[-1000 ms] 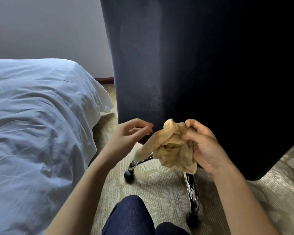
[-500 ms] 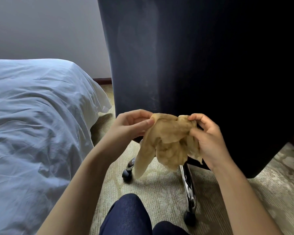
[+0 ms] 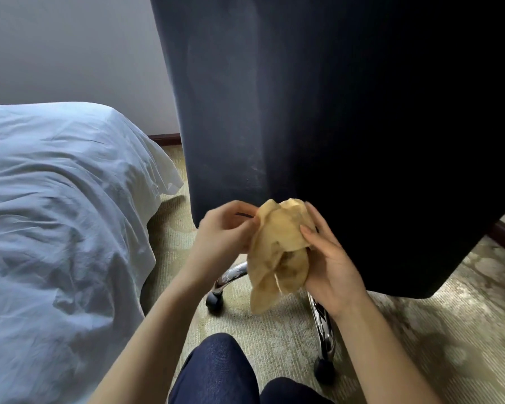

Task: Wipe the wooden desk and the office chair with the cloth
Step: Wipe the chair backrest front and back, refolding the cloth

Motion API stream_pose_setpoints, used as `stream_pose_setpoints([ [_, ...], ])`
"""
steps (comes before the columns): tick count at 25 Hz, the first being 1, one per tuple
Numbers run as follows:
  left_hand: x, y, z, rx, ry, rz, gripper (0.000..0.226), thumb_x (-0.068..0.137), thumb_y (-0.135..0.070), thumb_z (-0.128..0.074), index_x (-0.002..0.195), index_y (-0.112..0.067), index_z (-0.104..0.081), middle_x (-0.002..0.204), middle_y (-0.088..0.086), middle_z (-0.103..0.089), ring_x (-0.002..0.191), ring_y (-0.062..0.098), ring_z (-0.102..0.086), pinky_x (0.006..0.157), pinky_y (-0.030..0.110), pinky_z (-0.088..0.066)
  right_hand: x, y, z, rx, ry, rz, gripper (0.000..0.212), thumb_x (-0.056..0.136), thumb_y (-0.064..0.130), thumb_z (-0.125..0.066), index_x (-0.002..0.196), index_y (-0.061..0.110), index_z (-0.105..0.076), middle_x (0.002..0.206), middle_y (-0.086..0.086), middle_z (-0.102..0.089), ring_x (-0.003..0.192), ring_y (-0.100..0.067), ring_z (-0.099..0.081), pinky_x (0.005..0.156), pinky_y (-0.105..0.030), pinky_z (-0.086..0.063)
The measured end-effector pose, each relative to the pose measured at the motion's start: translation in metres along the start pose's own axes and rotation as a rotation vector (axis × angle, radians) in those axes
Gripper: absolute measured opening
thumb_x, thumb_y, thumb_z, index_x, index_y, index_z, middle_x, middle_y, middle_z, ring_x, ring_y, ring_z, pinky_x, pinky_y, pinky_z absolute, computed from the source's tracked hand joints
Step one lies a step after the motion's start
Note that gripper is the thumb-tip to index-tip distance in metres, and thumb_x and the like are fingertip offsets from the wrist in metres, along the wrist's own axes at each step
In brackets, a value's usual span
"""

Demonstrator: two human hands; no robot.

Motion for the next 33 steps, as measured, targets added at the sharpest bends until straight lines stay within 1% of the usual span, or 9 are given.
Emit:
stream_pose_setpoints([
  [4, 0.010, 0.011, 0.019, 0.035, -0.172, -0.022, 0.014, 0.084, 0.001, -0.063, 0.089, -0.011, -0.067, 0.084, 0.008, -0.071, 0.068, 0.015, -0.067, 0.058, 0.029, -0.056, -0.005, -0.013, -0.002, 0.002, -0.109, -0.094, 0.051, 0.067, 0.016, -0.070, 0.117, 0.010, -0.063, 0.107, -0.011, -0.068, 0.093, -0.019, -0.068, 0.078, -0.034, -0.055],
  [6, 0.017, 0.019, 0.029, 0.024, -0.205, -0.007, 0.016, 0.085, -0.001, -0.064, 0.093, -0.014, -0.066, 0.093, 0.005, -0.070, 0.078, 0.015, -0.068, 0.062, 0.027, -0.056, -0.006, -0.004, -0.012, -0.079, -0.131, 0.035, 0.048, 0.064, 0.015, -0.074, 0.110, 0.010, -0.064, 0.104, -0.010, -0.070, 0.092, -0.019, -0.068, 0.073, -0.031, -0.056],
  [11, 0.046, 0.014, 0.066, 0.126, -0.300, -0.078, 0.031, 0.089, -0.008, -0.060, 0.115, -0.025, -0.057, 0.121, -0.006, -0.057, 0.101, 0.005, -0.056, 0.084, 0.021, -0.046, -0.010, 0.084, -0.086, -0.577, -0.109, 0.943, 0.040, 0.079, -0.003, -0.071, 0.106, 0.023, -0.058, 0.101, 0.004, -0.069, 0.100, -0.010, -0.065, 0.079, -0.018, -0.050],
  [15, 0.072, 0.001, 0.084, 0.243, -0.345, -0.129, 0.060, 0.088, -0.013, -0.063, 0.141, -0.026, -0.036, 0.147, -0.005, -0.033, 0.130, 0.009, -0.030, 0.109, 0.036, -0.029, -0.008, 0.105, -0.151, -1.111, -0.091, 1.674, 0.031, 0.087, -0.004, -0.061, 0.117, 0.006, -0.061, 0.117, -0.002, -0.060, 0.110, -0.015, -0.060, 0.093, -0.029, -0.049],
  [17, 0.086, -0.002, 0.088, 0.273, -0.354, -0.136, 0.076, 0.086, -0.012, -0.065, 0.148, -0.025, -0.022, 0.155, -0.004, -0.019, 0.141, 0.012, -0.018, 0.113, 0.034, -0.018, 0.010, 0.092, -0.172, -1.357, 0.014, 1.886, 0.024, 0.094, 0.000, -0.052, 0.116, 0.004, -0.063, 0.118, -0.006, -0.062, 0.112, -0.021, -0.059, 0.099, -0.036, -0.046],
  [22, 0.121, 0.004, 0.099, 0.158, -0.321, -0.041, 0.097, 0.078, 0.002, -0.059, 0.151, -0.024, -0.003, 0.159, -0.004, -0.001, 0.145, 0.011, -0.002, 0.115, 0.032, -0.015, 0.074, 0.045, -0.156, -2.363, -0.049, 1.826, 0.034, 0.095, 0.026, -0.046, 0.122, 0.018, -0.065, 0.134, -0.001, -0.057, 0.127, -0.028, -0.049, 0.106, -0.040, -0.040],
  [25, 0.137, 0.003, 0.095, 0.093, -0.248, -0.040, 0.091, 0.066, -0.002, -0.060, 0.146, -0.025, -0.023, 0.150, 0.003, -0.032, 0.135, 0.018, -0.033, 0.104, 0.037, -0.039, 0.089, 0.029, -0.134, -2.759, 0.053, 1.680, 0.063, 0.090, 0.054, -0.041, 0.138, 0.014, -0.047, 0.146, -0.007, -0.042, 0.135, -0.034, -0.031, 0.115, -0.044, -0.017],
  [29, 0.143, 0.008, 0.088, 0.062, -0.269, -0.063, 0.082, 0.047, -0.009, -0.050, 0.128, -0.015, -0.038, 0.109, 0.012, -0.049, 0.104, 0.029, -0.050, 0.083, 0.042, -0.047, 0.089, 0.011, -0.104, -2.883, 0.385, 1.467, 0.064, 0.090, 0.050, -0.035, 0.144, 0.016, -0.037, 0.151, -0.006, -0.035, 0.138, -0.029, -0.032, 0.104, -0.042, -0.041],
  [33, 0.134, 0.011, 0.088, 0.060, -0.232, -0.073, 0.073, 0.046, -0.009, -0.044, 0.117, -0.017, -0.042, 0.085, -0.005, -0.043, 0.081, 0.014, -0.044, 0.069, 0.030, -0.041, 0.071, 0.003, -0.064, -2.932, 0.694, 1.255, 0.058, 0.084, 0.050, -0.027, 0.120, 0.022, -0.063, 0.129, 0.003, -0.059, 0.122, -0.016, -0.053, 0.081, -0.034, -0.056],
])
Point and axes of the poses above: each hand's wrist, its own x-axis towards the middle knuckle, its own z-axis out of the back of the hand, y = z × x, the point moved 7 cm from there along x, towards the middle knuckle
